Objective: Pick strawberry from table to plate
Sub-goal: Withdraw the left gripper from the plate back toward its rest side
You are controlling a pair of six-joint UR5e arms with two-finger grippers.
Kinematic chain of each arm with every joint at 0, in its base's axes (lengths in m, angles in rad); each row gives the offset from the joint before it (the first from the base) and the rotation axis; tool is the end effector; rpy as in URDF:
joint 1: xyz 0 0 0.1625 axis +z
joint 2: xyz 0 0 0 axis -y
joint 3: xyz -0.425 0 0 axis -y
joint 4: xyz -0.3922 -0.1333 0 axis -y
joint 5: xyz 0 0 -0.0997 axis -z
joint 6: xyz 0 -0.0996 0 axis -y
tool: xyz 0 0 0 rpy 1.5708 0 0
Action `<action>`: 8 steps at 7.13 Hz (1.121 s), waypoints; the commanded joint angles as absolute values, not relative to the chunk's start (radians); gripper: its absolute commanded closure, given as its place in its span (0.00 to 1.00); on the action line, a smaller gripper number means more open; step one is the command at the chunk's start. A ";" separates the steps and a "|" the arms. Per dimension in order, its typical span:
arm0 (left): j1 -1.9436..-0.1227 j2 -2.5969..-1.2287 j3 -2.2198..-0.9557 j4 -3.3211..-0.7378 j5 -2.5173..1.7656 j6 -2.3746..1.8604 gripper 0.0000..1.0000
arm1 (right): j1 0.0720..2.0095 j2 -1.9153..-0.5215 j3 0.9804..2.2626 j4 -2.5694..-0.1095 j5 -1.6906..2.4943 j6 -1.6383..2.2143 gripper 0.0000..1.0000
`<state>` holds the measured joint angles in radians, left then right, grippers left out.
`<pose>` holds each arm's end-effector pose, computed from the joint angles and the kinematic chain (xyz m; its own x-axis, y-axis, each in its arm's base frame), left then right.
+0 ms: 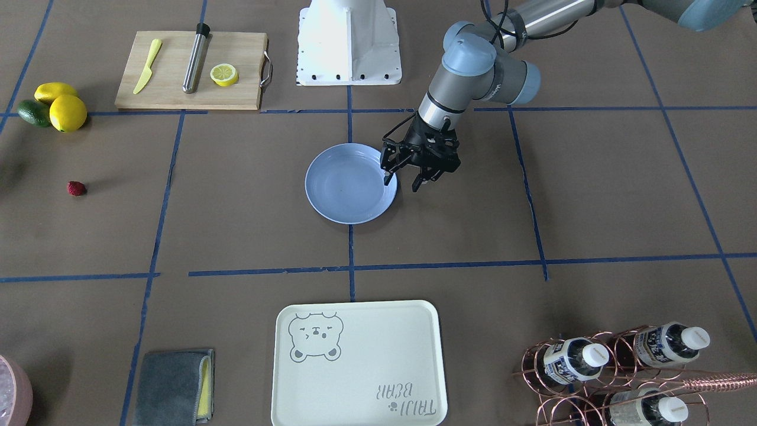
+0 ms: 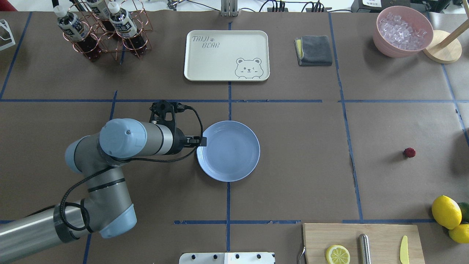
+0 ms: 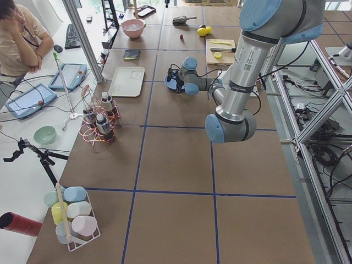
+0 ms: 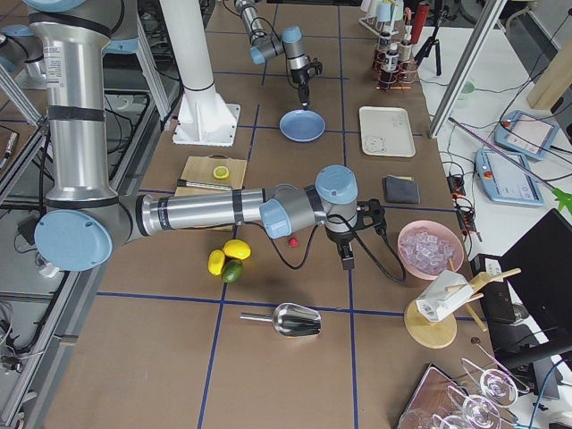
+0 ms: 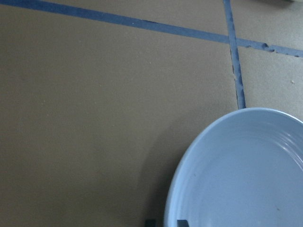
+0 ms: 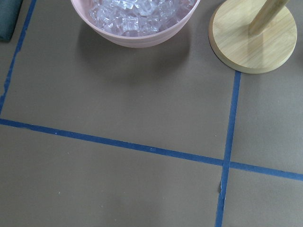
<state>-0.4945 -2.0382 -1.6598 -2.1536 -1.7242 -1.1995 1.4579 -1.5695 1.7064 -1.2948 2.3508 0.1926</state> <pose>0.5211 -0.4151 0.2854 0.4690 0.1545 -0.8696 0.1896 0.9440 0.2700 0.0055 -0.5127 0.5588 0.6819 -0.1796 0.7091 -0.0278 0.9623 0.2705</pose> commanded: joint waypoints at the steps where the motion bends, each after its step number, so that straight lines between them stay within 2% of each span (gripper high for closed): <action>1: -0.703 -1.947 -1.805 -1.980 -1.917 -0.908 0.00 | 1.456 -1.565 1.750 -1.292 2.353 0.190 0.00; 2: -0.844 -1.869 -1.853 -1.914 -2.006 -0.696 0.00 | 1.410 -1.557 1.784 -1.292 2.347 0.190 0.00; 3: -1.047 -1.792 -1.844 -1.873 -2.113 -0.399 0.00 | 1.396 -1.546 1.807 -1.293 2.352 0.198 0.00; 4: -1.245 -1.770 -1.776 -1.808 -2.214 -0.177 0.00 | 1.353 -1.546 1.830 -1.293 2.352 0.209 0.00; 6: -1.452 -1.775 -1.630 -1.526 -2.243 0.090 0.00 | 1.274 -1.546 1.896 -1.290 2.344 0.300 0.00; 8: -1.604 -1.694 -1.631 -1.476 -2.249 0.258 0.00 | 1.133 -1.554 1.960 -1.284 2.285 0.488 0.00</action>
<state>-1.5096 -1.7453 -1.6400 -1.5230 -2.2443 0.1494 1.2220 -1.5482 1.9205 -1.2887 2.3280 0.3686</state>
